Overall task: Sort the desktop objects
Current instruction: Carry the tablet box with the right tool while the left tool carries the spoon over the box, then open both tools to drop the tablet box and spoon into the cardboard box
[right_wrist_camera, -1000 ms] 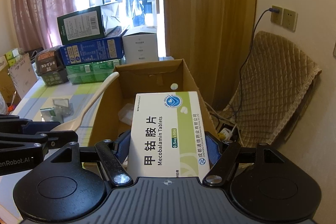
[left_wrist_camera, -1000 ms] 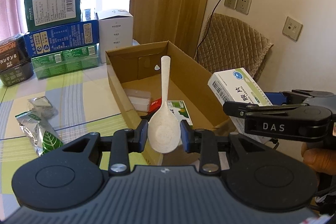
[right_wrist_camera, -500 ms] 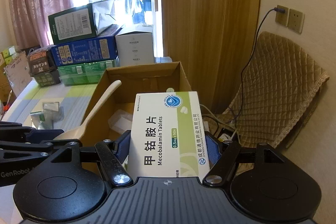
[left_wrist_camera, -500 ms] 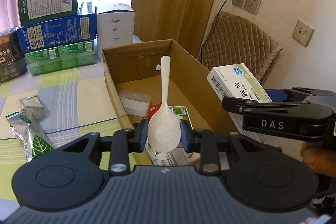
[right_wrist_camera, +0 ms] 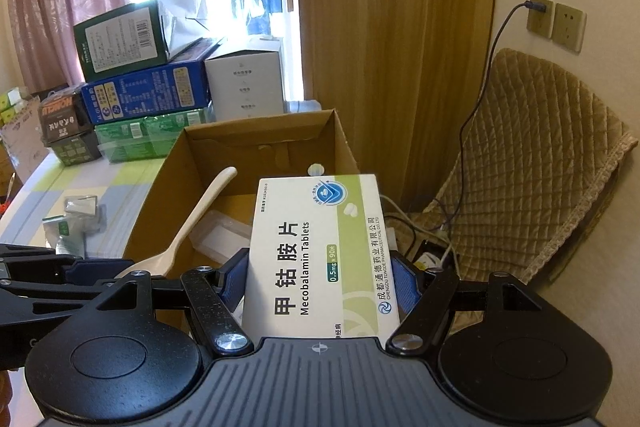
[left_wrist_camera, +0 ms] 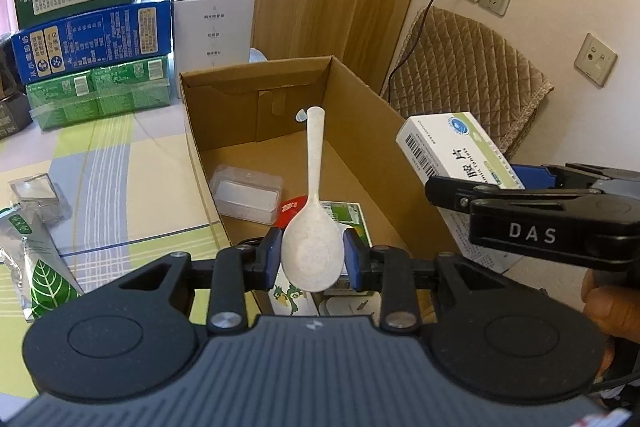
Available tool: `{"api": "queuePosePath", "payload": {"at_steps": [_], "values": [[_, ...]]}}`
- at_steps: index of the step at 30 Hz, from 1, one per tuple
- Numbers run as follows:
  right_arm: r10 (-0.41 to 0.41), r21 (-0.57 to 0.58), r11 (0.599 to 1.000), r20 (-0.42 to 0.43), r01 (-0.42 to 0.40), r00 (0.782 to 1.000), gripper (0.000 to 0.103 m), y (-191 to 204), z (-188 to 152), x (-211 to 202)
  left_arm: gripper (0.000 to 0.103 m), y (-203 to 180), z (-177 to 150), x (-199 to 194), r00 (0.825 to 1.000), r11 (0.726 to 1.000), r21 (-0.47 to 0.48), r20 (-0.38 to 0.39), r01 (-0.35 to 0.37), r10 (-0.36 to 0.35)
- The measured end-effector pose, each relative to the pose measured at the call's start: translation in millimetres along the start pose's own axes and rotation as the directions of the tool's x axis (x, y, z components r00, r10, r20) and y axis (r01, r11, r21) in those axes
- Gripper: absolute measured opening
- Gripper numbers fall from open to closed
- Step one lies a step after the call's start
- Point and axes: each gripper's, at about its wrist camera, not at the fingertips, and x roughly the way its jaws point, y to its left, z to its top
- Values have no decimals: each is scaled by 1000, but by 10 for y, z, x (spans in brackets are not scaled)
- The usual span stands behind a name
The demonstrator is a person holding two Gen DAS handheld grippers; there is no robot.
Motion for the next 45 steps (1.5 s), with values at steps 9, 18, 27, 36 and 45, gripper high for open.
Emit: {"api": "queuePosePath", "payload": {"at_steps": [9,18,27,36,45], "values": [[2,0,1000,-9,-2,1000,68,-1,-5,79,28,72,33,111,1000,1000,-11,3,-9,9],[27,-1,1000,-12,-27,1000,68,110,42,126,28,204,-5,-58,999,999,-41,28,-28,29],[50,19,999,10,-50,999,78,147,81,131,34,277,-36,-190,998,998,-54,47,-36,38],[47,66,997,20,-48,999,87,156,-79,-186,47,378,-176,-353,997,996,-76,44,-55,59],[68,60,996,38,-70,997,101,456,-283,-570,82,492,-353,-737,991,989,-94,64,-115,122]]}}
